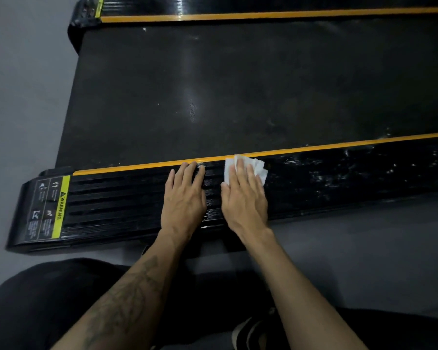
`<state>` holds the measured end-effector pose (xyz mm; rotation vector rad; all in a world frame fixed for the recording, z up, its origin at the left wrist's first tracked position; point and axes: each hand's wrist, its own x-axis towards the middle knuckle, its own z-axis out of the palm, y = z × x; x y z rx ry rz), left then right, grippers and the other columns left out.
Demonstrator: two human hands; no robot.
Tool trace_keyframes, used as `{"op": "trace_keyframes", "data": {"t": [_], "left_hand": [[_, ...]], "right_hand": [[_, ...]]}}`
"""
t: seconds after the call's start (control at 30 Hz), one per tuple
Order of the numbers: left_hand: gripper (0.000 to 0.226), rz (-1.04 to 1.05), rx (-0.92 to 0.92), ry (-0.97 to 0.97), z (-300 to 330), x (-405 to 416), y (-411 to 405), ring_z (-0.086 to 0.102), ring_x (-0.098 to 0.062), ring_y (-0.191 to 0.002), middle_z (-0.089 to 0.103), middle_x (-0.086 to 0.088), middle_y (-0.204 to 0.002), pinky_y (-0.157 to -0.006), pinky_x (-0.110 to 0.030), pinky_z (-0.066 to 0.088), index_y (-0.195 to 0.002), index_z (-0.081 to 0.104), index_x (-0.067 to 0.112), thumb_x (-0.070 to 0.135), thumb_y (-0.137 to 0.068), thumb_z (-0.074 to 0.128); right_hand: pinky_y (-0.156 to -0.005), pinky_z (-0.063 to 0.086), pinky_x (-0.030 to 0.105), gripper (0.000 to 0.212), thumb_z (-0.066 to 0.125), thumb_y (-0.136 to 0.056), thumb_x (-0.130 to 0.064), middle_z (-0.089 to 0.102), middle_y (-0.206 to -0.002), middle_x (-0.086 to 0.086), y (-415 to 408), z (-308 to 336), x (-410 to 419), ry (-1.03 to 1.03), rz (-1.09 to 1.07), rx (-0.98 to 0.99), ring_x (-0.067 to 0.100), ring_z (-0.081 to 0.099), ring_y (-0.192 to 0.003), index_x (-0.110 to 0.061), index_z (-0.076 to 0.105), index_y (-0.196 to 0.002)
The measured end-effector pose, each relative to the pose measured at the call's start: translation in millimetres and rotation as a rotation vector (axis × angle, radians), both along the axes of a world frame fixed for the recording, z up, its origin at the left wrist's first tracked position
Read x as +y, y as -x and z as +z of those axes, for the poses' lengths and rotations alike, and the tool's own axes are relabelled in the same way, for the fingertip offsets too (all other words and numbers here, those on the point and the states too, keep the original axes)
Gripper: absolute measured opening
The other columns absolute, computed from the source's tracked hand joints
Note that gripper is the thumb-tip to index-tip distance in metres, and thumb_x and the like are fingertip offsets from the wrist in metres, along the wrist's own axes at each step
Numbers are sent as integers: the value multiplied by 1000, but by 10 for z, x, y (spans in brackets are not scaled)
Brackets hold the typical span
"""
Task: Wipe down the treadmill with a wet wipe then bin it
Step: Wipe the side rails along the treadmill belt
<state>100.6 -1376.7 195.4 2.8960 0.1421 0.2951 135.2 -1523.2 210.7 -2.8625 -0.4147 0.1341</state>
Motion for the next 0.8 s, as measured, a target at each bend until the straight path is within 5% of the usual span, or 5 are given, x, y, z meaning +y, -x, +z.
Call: {"op": "trace_keyframes", "data": {"t": [0.1, 0.3, 0.47, 0.8], "left_hand": [[54, 39, 0, 41, 11, -65, -18, 40, -33, -147, 49, -15, -153, -122, -56, 30, -146, 52, 8, 25, -100, 31], [54, 121, 10, 7, -12, -204, -19, 36, -32, -149, 47, -13, -156, -123, -58, 25, -147, 52, 12, 35, -102, 34], [57, 105, 26, -8, -42, -215, -33, 32, -33, -151, 43, -14, -159, -123, -59, 22, -151, 49, 20, 40, -102, 31], [58, 84, 41, -31, -33, -199, -40, 29, -34, -152, 40, -15, -160, -123, -60, 21, -155, 45, 24, 41, -102, 28]], "right_hand": [[-127, 13, 42, 73, 3, -99, -44, 11, -172, 1, -184, -2, -74, 13, 94, -10, 21, 10, -158, -15, 24, -162], [-128, 17, 45, 70, 6, -101, -38, 16, -170, 8, -30, -24, -129, 0, -78, -45, 25, 14, -158, -9, 25, -161], [-126, 19, 46, 68, 9, -101, -39, 18, -170, 5, -93, -44, -99, -7, 55, -25, 26, 16, -157, -12, 31, -160], [-129, 10, 43, 71, 1, -100, -42, 7, -172, 2, -26, -22, -199, 11, 58, -2, 22, 4, -159, -16, 21, -163]]}}
